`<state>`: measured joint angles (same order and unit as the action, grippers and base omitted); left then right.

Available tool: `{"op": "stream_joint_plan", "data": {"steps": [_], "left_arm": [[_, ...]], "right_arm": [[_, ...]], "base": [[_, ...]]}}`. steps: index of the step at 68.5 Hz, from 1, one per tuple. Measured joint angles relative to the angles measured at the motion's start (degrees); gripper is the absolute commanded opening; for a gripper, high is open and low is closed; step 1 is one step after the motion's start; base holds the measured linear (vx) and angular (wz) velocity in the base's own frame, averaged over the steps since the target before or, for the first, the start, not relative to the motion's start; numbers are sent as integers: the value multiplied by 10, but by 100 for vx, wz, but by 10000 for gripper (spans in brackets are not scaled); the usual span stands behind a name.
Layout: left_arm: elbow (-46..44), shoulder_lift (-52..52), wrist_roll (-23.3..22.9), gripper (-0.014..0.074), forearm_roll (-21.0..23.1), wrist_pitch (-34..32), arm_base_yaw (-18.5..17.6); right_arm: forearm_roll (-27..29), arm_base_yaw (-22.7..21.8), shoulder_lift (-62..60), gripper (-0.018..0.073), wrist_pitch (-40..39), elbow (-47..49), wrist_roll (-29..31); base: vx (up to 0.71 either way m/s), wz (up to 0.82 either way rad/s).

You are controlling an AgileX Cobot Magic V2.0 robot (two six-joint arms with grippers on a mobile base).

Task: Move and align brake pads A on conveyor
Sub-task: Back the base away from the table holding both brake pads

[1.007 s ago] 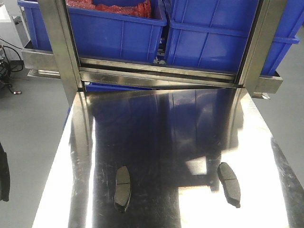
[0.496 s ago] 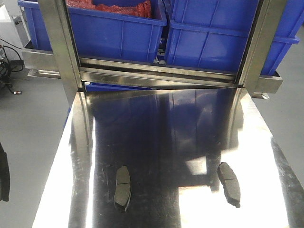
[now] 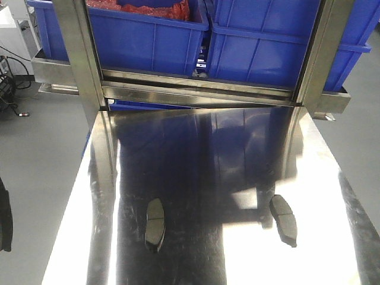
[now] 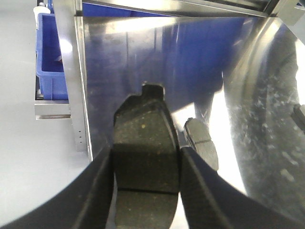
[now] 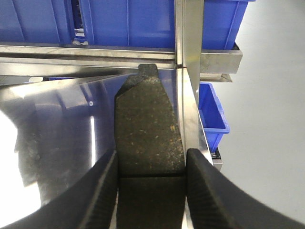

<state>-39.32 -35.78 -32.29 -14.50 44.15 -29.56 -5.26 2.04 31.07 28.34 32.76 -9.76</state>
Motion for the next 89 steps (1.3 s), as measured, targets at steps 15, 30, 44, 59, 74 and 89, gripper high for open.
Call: {"op": "stream_joint_plan", "data": {"steps": [15,30,44,59,74,89], "left_arm": [[0,0,0,62,0,0,0],[0,0,0,62,0,0,0],[0,0,0,62,0,0,0],[0,0,0,62,0,0,0],[0,0,0,62,0,0,0],[0,0,0,62,0,0,0]], "right_arm": [[0,0,0,33,0,0,0],[0,0,0,33,0,0,0],[0,0,0,33,0,0,0],[0,0,0,33,0,0,0],[0,0,0,33,0,0,0],[0,0,0,33,0,0,0]], "base": [[-17,11],[-22,27],[-21,24],[-16,38],[-13,58],[-12,67]]}}
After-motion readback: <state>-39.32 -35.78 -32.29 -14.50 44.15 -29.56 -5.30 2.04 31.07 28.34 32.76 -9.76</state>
